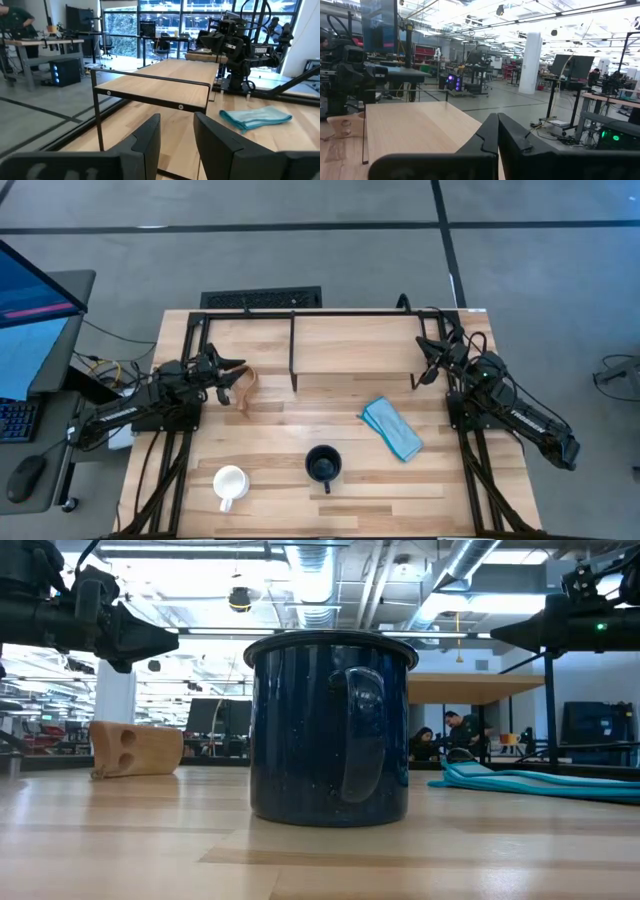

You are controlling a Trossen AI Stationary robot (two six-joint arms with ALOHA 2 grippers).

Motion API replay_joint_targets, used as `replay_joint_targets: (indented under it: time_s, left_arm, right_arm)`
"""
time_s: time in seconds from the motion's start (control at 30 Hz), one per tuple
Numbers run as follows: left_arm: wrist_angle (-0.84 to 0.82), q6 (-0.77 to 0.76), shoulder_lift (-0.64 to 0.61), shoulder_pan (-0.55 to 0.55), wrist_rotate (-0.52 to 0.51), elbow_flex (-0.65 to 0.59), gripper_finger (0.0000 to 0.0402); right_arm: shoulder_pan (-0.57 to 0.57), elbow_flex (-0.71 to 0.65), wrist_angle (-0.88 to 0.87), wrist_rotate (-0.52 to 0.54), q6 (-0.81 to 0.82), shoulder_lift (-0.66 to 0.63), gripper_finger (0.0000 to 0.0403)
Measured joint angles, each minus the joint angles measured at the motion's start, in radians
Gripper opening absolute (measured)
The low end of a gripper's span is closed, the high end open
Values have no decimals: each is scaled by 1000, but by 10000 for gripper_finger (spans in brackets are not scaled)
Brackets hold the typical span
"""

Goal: Stack small to large cups/mugs on shelf
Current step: Put the white mug on the shelf

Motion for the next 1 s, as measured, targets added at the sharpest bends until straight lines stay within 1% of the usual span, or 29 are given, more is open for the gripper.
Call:
replay_joint_targets:
  time_s: [0.2, 0.23, 0.33, 0.43, 0.77, 1.0]
  left_arm:
    - [0, -29, 0, 0, 0, 0, 107]
    - [1, -18, 0, 0, -1, 0, 107]
    - [25, 85, 0, 0, -25, 0, 107]
    - [18, 128, 0, 0, -46, 0, 107]
    - [0, 104, 2, 0, -45, 0, 107]
    - [0, 153, 2, 0, -45, 0, 107]
  right_arm:
    - [0, 0, 0, 0, 0, 0, 26]
    - [0, 0, 0, 0, 0, 0, 26]
    - [0, 0, 0, 0, 0, 0, 26]
    - [0, 0, 0, 0, 0, 0, 26]
    - [0, 0, 0, 0, 0, 0, 26]
    - [0, 0, 0, 0, 0, 0, 26]
